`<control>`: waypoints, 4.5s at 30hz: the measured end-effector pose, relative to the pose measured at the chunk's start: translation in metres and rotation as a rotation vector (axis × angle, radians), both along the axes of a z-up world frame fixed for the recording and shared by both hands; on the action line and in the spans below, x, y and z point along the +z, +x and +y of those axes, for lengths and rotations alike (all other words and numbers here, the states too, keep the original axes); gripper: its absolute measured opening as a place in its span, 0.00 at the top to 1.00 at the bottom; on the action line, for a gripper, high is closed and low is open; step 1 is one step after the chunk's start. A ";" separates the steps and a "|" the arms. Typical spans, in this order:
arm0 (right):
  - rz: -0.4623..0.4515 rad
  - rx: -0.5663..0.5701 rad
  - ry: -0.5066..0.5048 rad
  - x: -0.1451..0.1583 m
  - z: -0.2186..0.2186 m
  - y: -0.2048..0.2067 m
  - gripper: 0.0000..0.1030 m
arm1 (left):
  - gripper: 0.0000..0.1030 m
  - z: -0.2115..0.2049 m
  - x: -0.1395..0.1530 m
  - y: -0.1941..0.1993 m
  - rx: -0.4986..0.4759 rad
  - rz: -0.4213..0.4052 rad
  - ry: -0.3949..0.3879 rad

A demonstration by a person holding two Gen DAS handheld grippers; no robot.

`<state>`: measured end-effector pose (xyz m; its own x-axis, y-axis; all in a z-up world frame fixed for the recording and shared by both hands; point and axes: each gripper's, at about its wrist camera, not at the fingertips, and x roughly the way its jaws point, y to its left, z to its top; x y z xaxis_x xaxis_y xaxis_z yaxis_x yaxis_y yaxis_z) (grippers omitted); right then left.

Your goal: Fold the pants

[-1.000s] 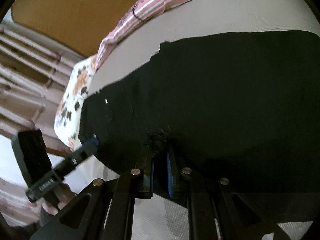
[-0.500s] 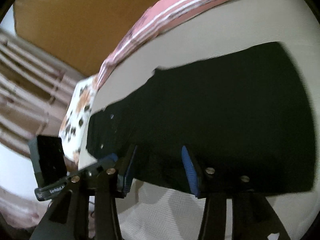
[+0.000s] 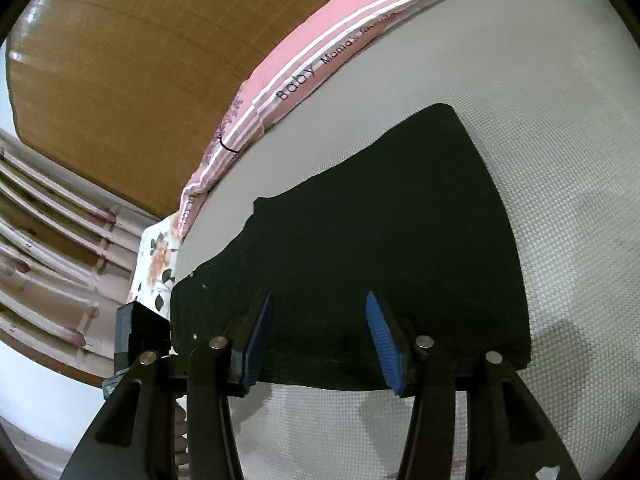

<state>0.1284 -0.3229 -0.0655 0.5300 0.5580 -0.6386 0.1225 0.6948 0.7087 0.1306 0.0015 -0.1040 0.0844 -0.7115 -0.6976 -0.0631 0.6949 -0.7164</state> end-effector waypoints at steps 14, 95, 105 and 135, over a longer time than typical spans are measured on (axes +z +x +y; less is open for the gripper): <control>0.122 -0.093 -0.068 -0.019 -0.020 -0.004 0.55 | 0.93 -0.021 0.026 -0.022 -0.030 -0.143 0.152; 0.053 0.183 -0.235 -0.009 0.116 0.024 0.53 | 0.70 0.233 -0.002 -0.040 0.845 -0.209 0.094; 0.021 0.051 -0.201 0.011 0.059 0.015 0.54 | 0.76 0.172 0.092 -0.009 0.646 -0.409 0.178; 0.049 -0.013 0.019 -0.005 -0.063 0.000 0.53 | 0.54 -0.169 0.068 -0.010 -0.319 -0.535 0.294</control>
<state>0.1282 -0.3861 -0.0707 0.5053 0.5640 -0.6531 0.1660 0.6792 0.7150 0.1204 -0.1670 -0.0361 0.2891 -0.5465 -0.7860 0.4866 0.7909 -0.3710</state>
